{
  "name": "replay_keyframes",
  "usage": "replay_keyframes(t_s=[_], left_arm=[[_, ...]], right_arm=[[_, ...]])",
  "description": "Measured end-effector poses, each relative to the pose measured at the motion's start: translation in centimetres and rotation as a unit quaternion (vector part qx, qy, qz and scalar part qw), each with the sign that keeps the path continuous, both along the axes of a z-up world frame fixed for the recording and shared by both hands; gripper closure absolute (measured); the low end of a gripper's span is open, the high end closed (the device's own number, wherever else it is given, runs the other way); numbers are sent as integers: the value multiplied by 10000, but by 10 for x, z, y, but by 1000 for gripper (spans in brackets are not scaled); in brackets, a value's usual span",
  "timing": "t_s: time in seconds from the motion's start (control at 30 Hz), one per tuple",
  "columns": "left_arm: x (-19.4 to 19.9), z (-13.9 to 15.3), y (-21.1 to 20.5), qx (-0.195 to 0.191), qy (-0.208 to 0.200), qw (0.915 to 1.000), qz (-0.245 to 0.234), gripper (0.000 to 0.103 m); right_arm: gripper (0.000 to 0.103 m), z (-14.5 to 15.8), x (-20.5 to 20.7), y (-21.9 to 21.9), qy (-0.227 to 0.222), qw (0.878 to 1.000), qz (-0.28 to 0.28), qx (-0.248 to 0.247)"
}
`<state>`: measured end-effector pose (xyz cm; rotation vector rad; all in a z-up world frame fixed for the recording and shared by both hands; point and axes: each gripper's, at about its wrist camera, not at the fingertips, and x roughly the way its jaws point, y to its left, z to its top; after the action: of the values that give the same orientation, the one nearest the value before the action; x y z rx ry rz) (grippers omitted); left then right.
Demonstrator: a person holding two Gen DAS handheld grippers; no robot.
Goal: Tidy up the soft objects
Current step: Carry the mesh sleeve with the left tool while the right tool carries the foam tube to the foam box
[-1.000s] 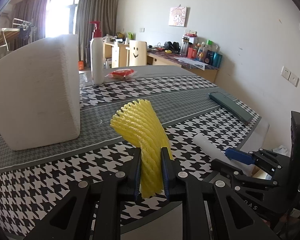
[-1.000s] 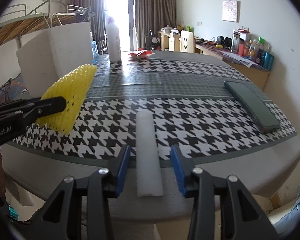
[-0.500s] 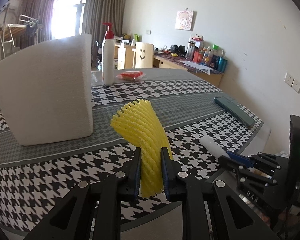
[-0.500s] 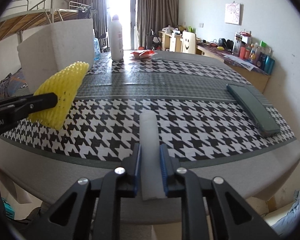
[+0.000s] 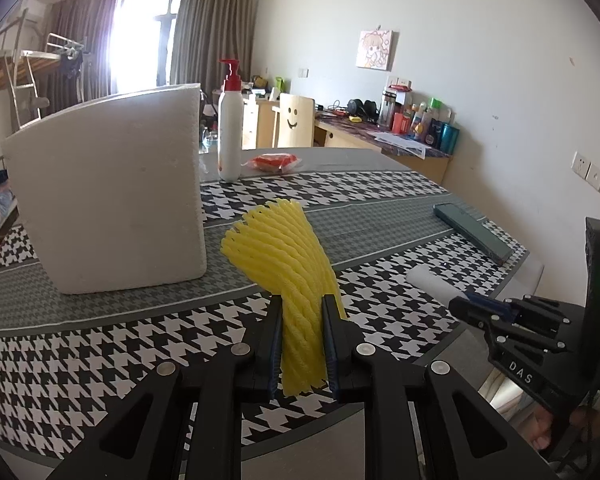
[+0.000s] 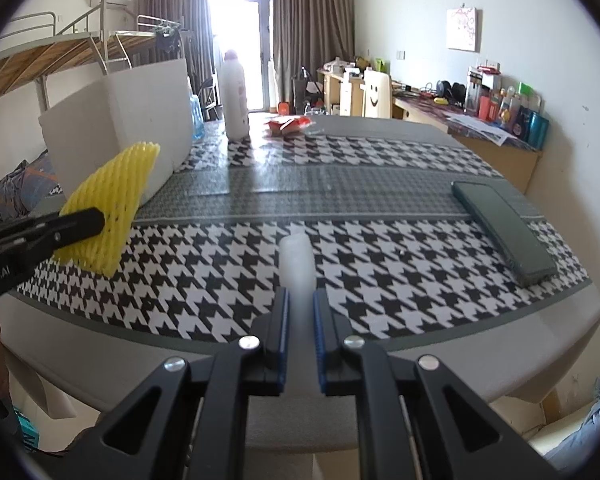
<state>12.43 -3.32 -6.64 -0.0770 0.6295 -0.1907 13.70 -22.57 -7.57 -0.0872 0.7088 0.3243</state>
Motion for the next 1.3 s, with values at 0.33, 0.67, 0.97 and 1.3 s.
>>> replay_keyframes(t_s=[0.33,0.67,0.97,1.3], left_arm=[[-3,7,5,38,-117,9999,61,84],[0,22,14,57,-304,9995,96,84],[9,36,19,81,-467,9989,46,84],[15,46,14,177,-599,9980,-75,84]], right_arm=[[89,10,-4,8,-117,9998,87,113],[89,22,7,10,-206,9993,150,265],[89,35,23,12,-322,9988,171,330],[89,44,37,8,-437,9977,207,473]])
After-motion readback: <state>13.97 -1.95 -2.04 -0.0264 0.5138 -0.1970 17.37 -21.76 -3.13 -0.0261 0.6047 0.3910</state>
